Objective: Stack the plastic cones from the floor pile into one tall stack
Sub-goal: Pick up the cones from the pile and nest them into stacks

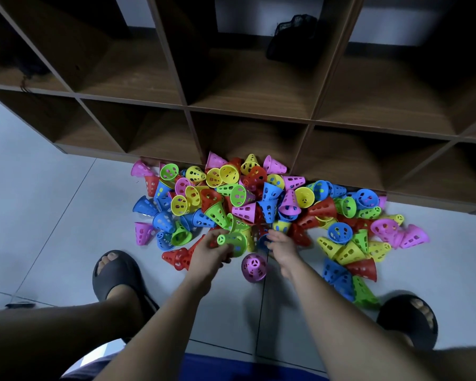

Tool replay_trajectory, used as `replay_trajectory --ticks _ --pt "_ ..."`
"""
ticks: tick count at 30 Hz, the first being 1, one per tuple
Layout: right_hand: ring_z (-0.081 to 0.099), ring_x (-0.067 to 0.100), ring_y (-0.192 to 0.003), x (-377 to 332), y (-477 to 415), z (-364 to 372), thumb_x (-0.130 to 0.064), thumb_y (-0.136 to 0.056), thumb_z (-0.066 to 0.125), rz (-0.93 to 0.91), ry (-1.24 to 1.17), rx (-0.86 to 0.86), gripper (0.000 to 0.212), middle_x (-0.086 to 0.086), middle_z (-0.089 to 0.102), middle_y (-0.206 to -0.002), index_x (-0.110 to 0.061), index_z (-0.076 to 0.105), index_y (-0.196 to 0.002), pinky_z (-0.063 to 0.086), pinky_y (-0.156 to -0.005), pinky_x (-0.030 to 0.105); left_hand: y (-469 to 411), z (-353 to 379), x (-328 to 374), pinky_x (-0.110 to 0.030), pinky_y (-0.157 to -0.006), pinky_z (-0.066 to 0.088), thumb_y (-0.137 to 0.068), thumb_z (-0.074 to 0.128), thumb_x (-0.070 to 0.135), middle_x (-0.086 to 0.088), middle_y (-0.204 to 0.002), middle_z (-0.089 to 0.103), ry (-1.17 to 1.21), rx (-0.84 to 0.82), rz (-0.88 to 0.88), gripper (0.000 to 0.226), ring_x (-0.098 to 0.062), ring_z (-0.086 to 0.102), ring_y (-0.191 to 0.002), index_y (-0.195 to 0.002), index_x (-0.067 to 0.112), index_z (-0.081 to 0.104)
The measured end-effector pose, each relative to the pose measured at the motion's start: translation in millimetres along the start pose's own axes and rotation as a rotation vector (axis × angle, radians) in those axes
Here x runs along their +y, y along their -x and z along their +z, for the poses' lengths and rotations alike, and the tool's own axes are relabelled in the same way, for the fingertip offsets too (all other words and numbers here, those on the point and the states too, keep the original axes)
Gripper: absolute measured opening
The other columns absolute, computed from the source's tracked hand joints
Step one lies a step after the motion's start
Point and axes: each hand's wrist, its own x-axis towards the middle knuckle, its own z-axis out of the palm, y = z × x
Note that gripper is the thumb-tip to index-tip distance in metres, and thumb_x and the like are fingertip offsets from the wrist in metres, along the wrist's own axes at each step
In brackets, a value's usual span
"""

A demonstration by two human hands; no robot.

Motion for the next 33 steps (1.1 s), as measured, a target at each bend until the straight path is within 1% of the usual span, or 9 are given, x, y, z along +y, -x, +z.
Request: replay_trajectory --ticks 4,7,10,14,17,21,23,27,33 --pt "0.069 0.018 -0.101 0 20 -12 -0.01 -0.095 0.067 -0.042 0.073 0.311 0.027 -0.004 0.076 -0.112 -0.022 0.078 -0.117 0.058 -0.089 0.033 6 13 24 -0.03 -0.059 0.045 -0.095 0.073 0.008 -0.01 -0.081 0.072 0.056 -0.055 0.067 0.024 -0.017 0.056 -0.062 -0.114 0.022 0.074" --pt "0.071 0.021 -0.09 8 32 -24 -0.021 -0.091 0.074 -0.05 0.057 0.486 0.013 -0.004 0.077 -0.096 -0.026 0.082 -0.099 0.062 -0.079 0.035 16 26 37 -0.029 -0.055 0.043 -0.095 0.074 0.006 -0.006 -0.072 0.069 0.032 -0.121 0.099 0.019 -0.016 0.053 -0.057 -0.112 0.013 0.073" --pt "0.075 0.02 -0.084 21 40 -36 -0.025 -0.088 0.078 -0.028 0.013 0.54 0.005 -0.004 0.079 -0.087 -0.025 0.082 -0.09 0.064 -0.075 0.037 23 38 38 -0.027 -0.053 0.048 -0.091 0.078 0.009 -0.006 -0.078 0.075 -0.106 -0.175 0.104 0.021 -0.017 0.061 -0.061 -0.111 0.016 0.074" --pt "0.076 0.018 -0.069 24 48 -53 -0.016 -0.085 0.083 0.017 -0.198 0.556 0.006 0.001 0.078 -0.072 -0.012 0.081 -0.089 0.062 -0.067 0.034 27 45 21 -0.027 -0.056 0.053 -0.084 0.081 0.018 -0.004 -0.079 0.076 -0.397 -0.196 0.114 0.022 -0.011 0.066 -0.058 -0.104 0.024 0.072" --pt "0.073 0.017 -0.066 11 58 -65 -0.006 -0.086 0.08 0.014 -0.357 0.453 0.008 0.008 0.077 -0.072 -0.004 0.079 -0.094 0.057 -0.062 0.03 31 45 5 -0.029 -0.057 0.056 -0.085 0.078 0.02 -0.006 -0.074 0.078 -0.499 -0.206 0.109 0.024 -0.012 0.067 -0.057 -0.106 0.027 0.071" --pt "0.069 0.018 -0.068 -20 82 -69 0.0 -0.093 0.074 -0.002 -0.558 0.104 0.01 0.013 0.076 -0.081 -0.002 0.073 -0.102 0.055 -0.062 0.026 38 44 -10 -0.021 -0.056 0.051 -0.088 0.074 0.006 -0.016 -0.093 0.078 -0.367 -0.225 0.03 0.035 -0.014 0.068 -0.064 -0.118 0.024 0.07" --pt "0.068 0.017 -0.071 -28 90 -67 0.0 -0.095 0.07 0.002 -0.584 -0.053 0.014 0.012 0.074 -0.084 -0.001 0.069 -0.11 0.055 -0.064 0.027 38 41 -17 -0.023 -0.058 0.049 -0.089 0.072 0.005 -0.012 -0.091 0.078 -0.305 -0.233 -0.018 0.041 -0.015 0.069 -0.069 -0.124 0.028 0.068" --pt "0.066 0.016 -0.072 -25 98 -53 0.001 -0.097 0.067 0.036 -0.41 -0.233 0.016 0.009 0.074 -0.086 -0.003 0.07 -0.113 0.051 -0.067 0.027 31 28 -29 -0.027 -0.063 0.048 -0.092 0.072 0.012 -0.012 -0.095 0.08 -0.274 -0.171 -0.084 0.04 -0.015 0.072 -0.075 -0.127 0.028 0.064" --pt "0.065 0.015 -0.065 -4 87 -36 -0.003 -0.091 0.076 0.065 -0.15 -0.217 0.02 0.01 0.073 -0.081 -0.002 0.071 -0.111 0.048 -0.056 0.025 14 -14 -47 -0.032 -0.064 0.049 -0.09 0.075 0.013 -0.011 -0.105 0.074 -0.249 0.042 -0.109 0.036 -0.021 0.069 -0.081 -0.123 0.022 0.065"
